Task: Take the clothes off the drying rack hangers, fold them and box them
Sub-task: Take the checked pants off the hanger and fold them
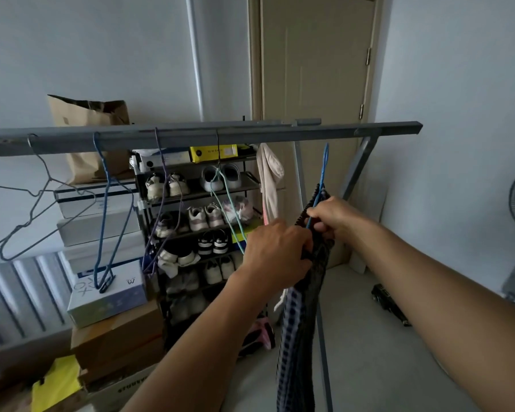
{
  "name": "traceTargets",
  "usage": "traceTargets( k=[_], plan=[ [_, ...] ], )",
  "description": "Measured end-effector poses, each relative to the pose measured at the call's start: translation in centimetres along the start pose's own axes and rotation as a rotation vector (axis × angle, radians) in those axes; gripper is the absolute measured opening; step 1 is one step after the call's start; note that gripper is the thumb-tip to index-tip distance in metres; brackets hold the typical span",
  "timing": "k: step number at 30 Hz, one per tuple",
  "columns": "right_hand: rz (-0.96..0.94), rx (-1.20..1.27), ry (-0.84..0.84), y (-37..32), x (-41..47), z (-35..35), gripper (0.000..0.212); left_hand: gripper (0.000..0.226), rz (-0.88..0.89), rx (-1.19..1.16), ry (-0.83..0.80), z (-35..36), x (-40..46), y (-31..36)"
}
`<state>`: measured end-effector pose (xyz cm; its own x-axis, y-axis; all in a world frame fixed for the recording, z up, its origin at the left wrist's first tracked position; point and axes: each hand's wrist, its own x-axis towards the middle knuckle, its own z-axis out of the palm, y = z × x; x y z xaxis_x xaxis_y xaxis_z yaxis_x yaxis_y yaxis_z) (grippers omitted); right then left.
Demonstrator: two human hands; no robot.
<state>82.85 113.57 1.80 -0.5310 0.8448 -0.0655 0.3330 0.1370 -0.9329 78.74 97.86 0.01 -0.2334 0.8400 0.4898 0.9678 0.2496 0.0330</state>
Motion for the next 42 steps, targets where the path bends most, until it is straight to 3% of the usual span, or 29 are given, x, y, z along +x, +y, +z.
traceTargets(
  k=[2, 7, 12, 15, 19, 23, 28, 33, 37, 42],
  plan=[
    [0.011, 0.030, 0.030, 0.2, 0.2, -0.3, 0.004, 0.020, 0.001, -0.004, -0.019, -0.4, -0.8, 0.3],
    [0.029, 0.124, 0.053, -0.1, 0.2, -1.2, 0.031, 0.030, 0.005, -0.056, -0.133, -1.0, -2.5, 0.5],
    [0.002, 0.211, 0.106, -1.4, 0.2, -1.8, 0.027, 0.034, 0.104, -0.114, -0.236, -1.6, -2.9, 1.6],
    [0.018, 0.219, -0.024, -1.6, -0.3, -2.9, 0.025, 0.037, 0.152, -0.130, -0.284, -1.6, -3.2, 2.8],
    [0.144, 0.088, -0.374, -2.6, -2.1, -3.8, 0.030, 0.029, -0.007, -0.100, -0.226, 0.4, -2.2, 2.0],
    [0.090, -0.135, -0.423, -5.9, -5.2, -6.0, 0.027, 0.026, -0.162, -0.092, -0.216, 3.2, -1.5, 0.5],
    [-0.012, -0.129, -0.443, -9.0, -6.6, -7.5, 0.026, 0.026, -0.338, -0.261, -0.182, 4.1, -1.4, -0.9],
    [-0.087, -0.133, -0.499, -11.5, -7.1, -7.5, 0.027, 0.025, -0.447, -0.173, -0.130, 3.9, -2.3, -3.9],
    [-0.141, -0.122, -0.449, -13.6, -6.2, -7.3, 0.028, 0.022, -0.463, -0.095, -0.119, 4.1, -4.1, -6.4],
    [-0.221, -0.211, -0.260, -11.2, -1.8, -2.2, 0.029, 0.008, -0.378, -0.181, -0.046, 2.5, -5.2, -7.5]
  ],
)
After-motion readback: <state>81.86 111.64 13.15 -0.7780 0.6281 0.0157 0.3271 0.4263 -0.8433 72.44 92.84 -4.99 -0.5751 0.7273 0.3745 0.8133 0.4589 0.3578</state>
